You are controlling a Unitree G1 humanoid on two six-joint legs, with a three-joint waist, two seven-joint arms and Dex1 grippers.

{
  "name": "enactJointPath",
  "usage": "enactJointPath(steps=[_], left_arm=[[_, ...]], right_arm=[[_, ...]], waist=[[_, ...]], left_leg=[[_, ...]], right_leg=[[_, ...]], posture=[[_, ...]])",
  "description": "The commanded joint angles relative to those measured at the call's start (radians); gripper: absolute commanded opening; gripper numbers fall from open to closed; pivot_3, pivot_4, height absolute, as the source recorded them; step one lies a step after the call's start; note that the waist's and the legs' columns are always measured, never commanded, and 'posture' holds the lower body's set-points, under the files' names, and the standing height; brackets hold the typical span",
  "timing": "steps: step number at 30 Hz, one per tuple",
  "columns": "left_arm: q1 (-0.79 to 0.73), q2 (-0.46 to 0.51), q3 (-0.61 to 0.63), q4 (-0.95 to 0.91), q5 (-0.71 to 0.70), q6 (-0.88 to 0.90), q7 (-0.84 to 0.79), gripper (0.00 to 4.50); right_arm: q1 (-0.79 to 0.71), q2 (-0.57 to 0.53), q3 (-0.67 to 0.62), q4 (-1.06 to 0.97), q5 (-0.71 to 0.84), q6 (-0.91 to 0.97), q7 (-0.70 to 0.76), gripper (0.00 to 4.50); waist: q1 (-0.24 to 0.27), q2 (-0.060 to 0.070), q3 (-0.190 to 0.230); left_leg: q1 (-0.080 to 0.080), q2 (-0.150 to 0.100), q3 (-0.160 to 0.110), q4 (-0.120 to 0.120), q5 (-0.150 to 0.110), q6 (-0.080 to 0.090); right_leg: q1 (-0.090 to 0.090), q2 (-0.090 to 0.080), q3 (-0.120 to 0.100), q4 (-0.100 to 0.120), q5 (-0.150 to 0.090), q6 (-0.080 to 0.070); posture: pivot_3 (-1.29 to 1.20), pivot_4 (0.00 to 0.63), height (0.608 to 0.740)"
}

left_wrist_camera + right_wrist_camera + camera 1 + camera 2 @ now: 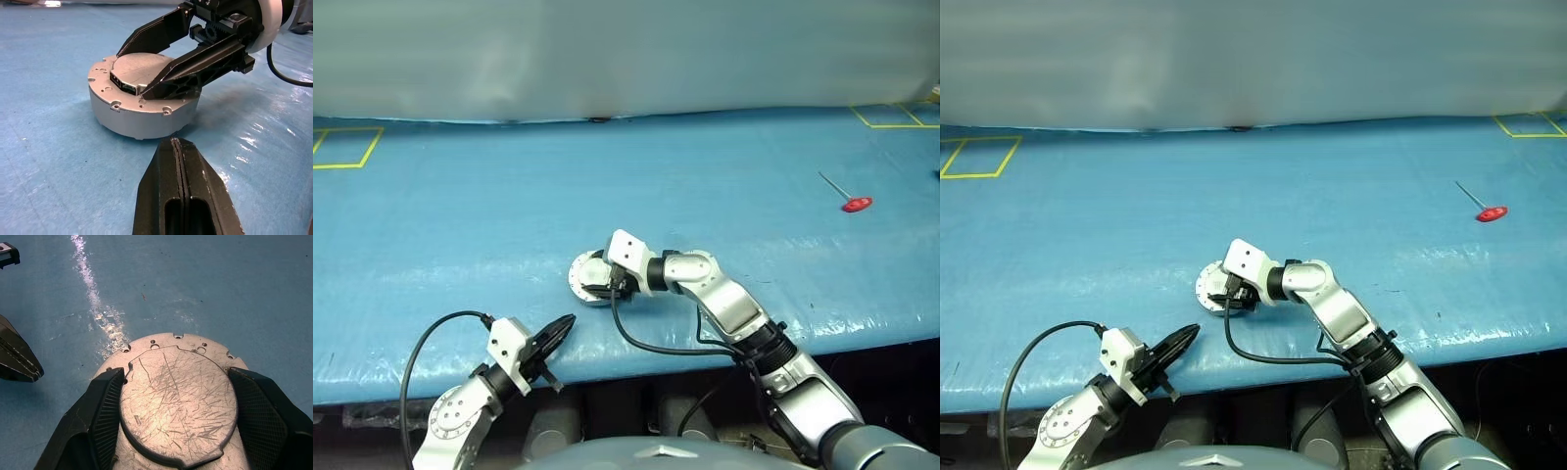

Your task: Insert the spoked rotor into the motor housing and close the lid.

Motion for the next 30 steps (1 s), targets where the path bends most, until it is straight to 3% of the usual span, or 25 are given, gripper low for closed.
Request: enactJointPath(steps=[1,12,24,30], left_arm=[[0.002,-0.005,0.026,-0.018,-0.007,-0.037,0.01,0.0],[-0.154,0.032,0.133,-0.004,-0.064,0.032,0.019,0.0],[-0.507,0.112,0.204,0.06,-0.362,0.67,0.072,0.0],[-0.652,0.1,0.215,0.134,-0.456,0.839,0.073,0.0]], right_arm=[[-0.001,-0.015,0.001,0.039,-0.016,0.073,0.01,3.05],[0.016,-0.012,0.004,0.025,-0.007,0.131,0.019,3.05],[0.015,0.004,0.011,0.023,-0.012,0.131,0.009,3.05],[0.013,0.008,0.007,0.024,-0.015,0.126,0.002,3.05]], waist=[[0.0,0.0,0.0],[0.003,0.0,0.0],[0.0,-0.001,0.0],[-0.003,-0.001,0.0]], left_leg=[[0.0,0.0,0.0,0.0,0.0,0.0],[0.0,-0.001,0.0,0.0,0.0,0.0],[0.001,-0.001,-0.001,0.0,0.0,0.0],[0.004,-0.001,-0.001,0.0,0.0,0.0]], right_leg=[[0.0,0.0,0.0,0.0,0.0,0.0],[0.001,-0.001,-0.001,-0.001,0.003,-0.004],[0.007,0.005,-0.001,0.0,0.004,-0.002],[0.011,0.006,-0.001,0.0,0.003,-0.001]], posture=[[0.0,0.15,0.74],[0.0,0.15,0.74],[0.0,0.15,0.74],[0.0,0.15,0.74]])
